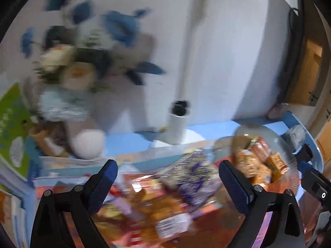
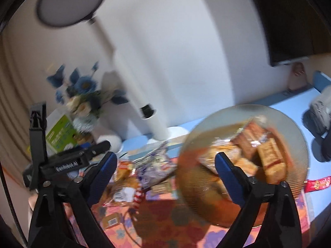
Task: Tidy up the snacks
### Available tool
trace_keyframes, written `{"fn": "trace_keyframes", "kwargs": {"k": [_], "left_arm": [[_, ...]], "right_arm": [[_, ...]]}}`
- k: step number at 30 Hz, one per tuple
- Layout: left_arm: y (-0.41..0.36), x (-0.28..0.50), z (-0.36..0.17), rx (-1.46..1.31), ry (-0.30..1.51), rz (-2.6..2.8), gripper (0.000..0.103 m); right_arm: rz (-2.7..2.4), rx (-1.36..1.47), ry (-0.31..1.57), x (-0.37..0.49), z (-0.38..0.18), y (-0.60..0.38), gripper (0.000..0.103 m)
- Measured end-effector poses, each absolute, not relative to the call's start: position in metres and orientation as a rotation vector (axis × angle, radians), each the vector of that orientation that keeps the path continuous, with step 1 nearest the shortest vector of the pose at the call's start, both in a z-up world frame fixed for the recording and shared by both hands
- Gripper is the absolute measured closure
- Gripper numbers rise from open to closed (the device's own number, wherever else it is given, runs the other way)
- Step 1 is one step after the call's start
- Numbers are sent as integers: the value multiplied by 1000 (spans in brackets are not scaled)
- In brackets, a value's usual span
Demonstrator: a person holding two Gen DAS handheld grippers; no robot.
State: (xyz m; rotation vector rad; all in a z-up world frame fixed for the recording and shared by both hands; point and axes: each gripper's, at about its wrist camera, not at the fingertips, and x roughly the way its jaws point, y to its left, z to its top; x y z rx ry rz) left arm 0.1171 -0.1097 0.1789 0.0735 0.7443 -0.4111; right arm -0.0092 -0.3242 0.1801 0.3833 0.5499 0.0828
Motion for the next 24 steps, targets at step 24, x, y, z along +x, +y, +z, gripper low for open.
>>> {"fn": "trace_keyframes", "kwargs": {"k": [24], "left_arm": [[40,168,73,0,885,-282,1]], "right_arm": [[261,-128,856,19,38,-100,3]]}}
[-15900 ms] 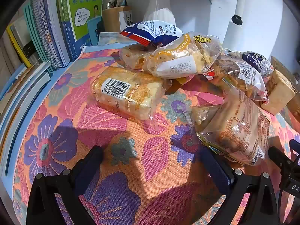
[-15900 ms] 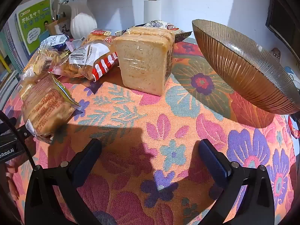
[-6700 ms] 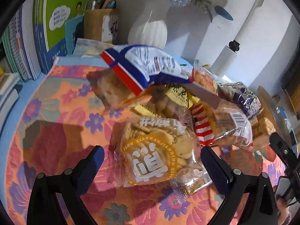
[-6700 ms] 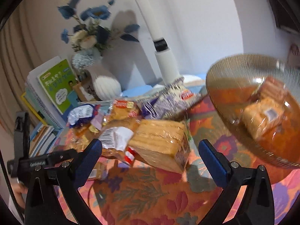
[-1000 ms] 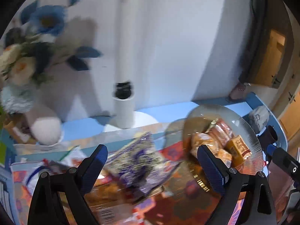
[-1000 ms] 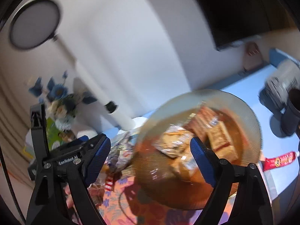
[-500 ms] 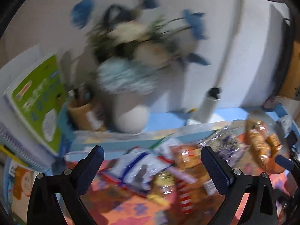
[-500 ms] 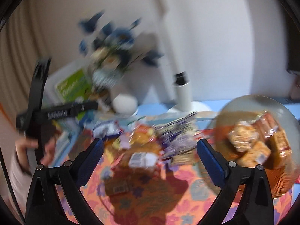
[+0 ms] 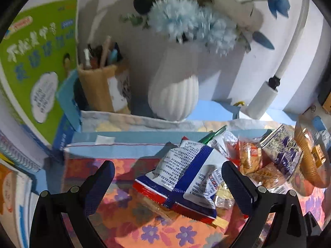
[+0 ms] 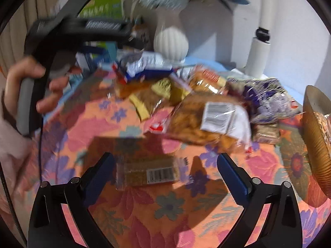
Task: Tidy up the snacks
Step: 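Grasp the blue-white chip bag with the left tool while the right grasps a brown cracker pack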
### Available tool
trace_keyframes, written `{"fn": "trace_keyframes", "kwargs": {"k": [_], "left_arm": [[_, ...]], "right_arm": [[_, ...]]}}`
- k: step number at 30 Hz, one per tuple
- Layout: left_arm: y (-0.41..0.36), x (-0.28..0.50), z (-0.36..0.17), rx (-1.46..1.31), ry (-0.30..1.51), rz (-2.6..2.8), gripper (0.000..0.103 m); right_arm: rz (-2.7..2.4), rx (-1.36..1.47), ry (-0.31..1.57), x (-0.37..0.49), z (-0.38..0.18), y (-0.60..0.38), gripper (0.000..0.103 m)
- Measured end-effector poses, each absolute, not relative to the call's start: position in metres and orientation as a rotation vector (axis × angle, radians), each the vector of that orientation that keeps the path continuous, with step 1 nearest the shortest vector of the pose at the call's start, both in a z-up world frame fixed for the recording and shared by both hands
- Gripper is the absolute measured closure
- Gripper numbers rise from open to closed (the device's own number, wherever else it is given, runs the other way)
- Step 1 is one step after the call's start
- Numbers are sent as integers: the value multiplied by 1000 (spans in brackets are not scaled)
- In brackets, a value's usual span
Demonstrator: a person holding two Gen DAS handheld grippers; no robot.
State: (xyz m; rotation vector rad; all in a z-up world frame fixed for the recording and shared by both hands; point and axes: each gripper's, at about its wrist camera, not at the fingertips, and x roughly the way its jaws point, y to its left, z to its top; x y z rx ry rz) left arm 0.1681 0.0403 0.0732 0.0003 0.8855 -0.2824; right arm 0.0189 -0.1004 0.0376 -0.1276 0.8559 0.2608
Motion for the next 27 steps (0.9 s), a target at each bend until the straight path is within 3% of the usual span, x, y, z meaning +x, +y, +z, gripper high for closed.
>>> {"fn": "trace_keyframes", "kwargs": {"k": [12,27], "left_arm": [[50,167,27,-175,834,-440,0],[41,152,29,-116,821,-430,1]], "right_arm": [[235,-159,898,23,8,-94,0],[235,-166,898,22,8,-91,0]]}}
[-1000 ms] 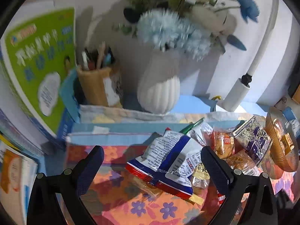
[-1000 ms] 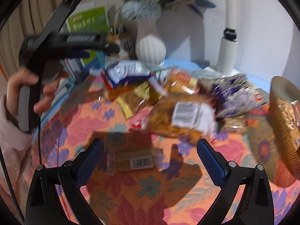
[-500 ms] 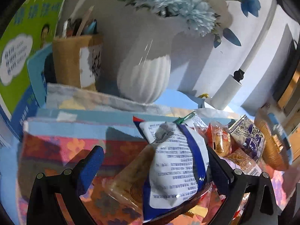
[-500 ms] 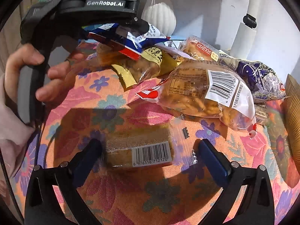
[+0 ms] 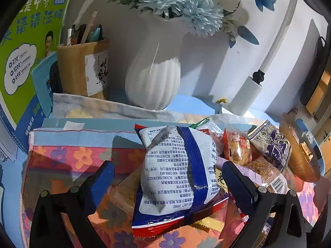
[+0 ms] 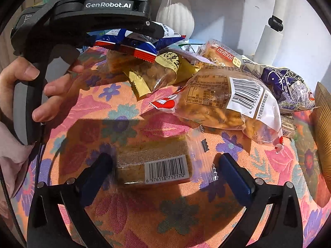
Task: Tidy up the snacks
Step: 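Grasp the blue-white chip bag with the left tool while the right grasps a brown cracker pack, then lift the chip bag with the left tool while the right lifts the cracker pack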
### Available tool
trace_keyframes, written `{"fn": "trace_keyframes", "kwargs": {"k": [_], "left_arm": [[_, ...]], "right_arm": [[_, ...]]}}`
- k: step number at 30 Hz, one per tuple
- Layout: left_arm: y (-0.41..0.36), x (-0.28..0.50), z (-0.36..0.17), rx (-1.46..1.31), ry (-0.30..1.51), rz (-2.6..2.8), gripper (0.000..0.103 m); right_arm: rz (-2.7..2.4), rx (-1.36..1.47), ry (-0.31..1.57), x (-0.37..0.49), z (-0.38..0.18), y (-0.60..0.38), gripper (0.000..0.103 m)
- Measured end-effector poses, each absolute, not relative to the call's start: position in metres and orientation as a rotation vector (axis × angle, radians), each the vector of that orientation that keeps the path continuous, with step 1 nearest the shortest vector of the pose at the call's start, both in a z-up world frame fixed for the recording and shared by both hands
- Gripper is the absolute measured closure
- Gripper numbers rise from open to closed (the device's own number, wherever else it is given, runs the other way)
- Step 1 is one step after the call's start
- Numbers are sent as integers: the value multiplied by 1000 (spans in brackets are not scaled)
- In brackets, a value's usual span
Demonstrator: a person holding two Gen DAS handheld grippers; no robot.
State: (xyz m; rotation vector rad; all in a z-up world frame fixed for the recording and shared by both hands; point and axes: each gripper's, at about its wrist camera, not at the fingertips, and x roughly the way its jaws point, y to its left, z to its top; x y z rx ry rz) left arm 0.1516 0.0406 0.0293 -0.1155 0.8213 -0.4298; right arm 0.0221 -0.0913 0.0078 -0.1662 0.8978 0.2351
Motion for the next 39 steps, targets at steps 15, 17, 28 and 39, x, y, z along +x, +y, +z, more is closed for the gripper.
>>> {"fn": "trace_keyframes", "kwargs": {"k": [15,17,28,39], "left_arm": [[44,151,27,-118,825,-427,1],[43,151,26,-116,827,-429,1],[39,148,28,-109,814,-451,9],[38,131,40,-78,708,-436,54]], "right_arm": [[236,-166,898,23,9,-91,0],[236,-168,899,22,9,-91,0],[242,-166,890,21,9,-92,0],[337,-34,769,-1,31,-113,38]]}}
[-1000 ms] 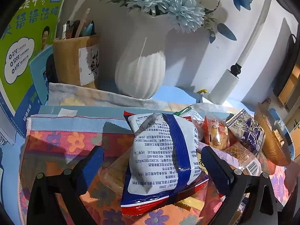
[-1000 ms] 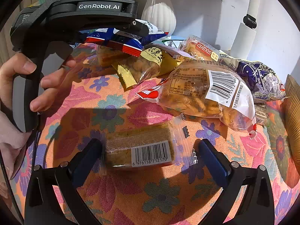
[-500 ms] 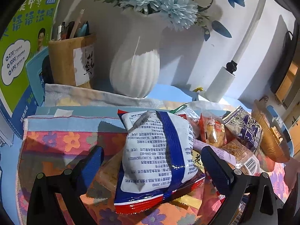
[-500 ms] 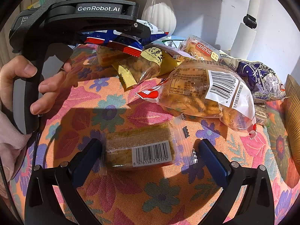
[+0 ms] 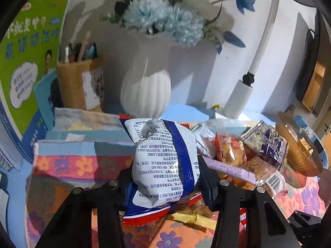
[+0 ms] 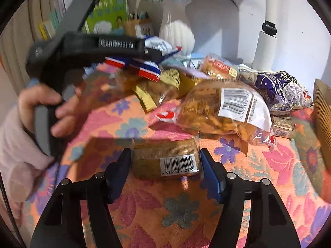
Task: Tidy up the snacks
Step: 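Lift the chip bag with the left tool while the right lifts the cracker pack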
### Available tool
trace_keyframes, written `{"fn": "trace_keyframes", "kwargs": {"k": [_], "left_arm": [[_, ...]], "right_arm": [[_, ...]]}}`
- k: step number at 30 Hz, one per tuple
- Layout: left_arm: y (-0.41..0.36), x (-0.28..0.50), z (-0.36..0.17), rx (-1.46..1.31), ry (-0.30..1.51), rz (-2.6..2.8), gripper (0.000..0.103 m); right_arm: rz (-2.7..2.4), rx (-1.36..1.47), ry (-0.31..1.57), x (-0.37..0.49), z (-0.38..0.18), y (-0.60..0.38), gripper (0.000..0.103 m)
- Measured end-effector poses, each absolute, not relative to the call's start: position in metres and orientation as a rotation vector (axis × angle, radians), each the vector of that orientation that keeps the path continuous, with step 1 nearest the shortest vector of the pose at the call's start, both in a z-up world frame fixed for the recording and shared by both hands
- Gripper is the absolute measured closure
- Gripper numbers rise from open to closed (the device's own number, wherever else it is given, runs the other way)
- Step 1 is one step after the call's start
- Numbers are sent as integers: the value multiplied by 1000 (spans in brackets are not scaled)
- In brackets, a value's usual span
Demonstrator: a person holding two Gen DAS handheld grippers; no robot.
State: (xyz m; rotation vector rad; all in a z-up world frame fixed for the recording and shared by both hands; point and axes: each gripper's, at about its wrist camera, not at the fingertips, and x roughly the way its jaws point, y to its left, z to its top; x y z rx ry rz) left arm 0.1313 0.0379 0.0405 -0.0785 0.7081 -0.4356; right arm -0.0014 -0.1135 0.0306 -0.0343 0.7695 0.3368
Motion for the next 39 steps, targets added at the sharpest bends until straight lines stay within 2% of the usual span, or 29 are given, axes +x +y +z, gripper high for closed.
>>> {"fn": "trace_keyframes", "kwargs": {"k": [19,30,39], "left_arm": [[71,134,42,-234,675,-385,60],[75,116,59,-242,538,-418,60],[54,95,82,-204,534,-424,60]], "right_arm": [[386,50,730,-8,37,-131,38],[399,69,682,-16,45,-134,38],[429,182,615,-26,61,-153,38]]}}
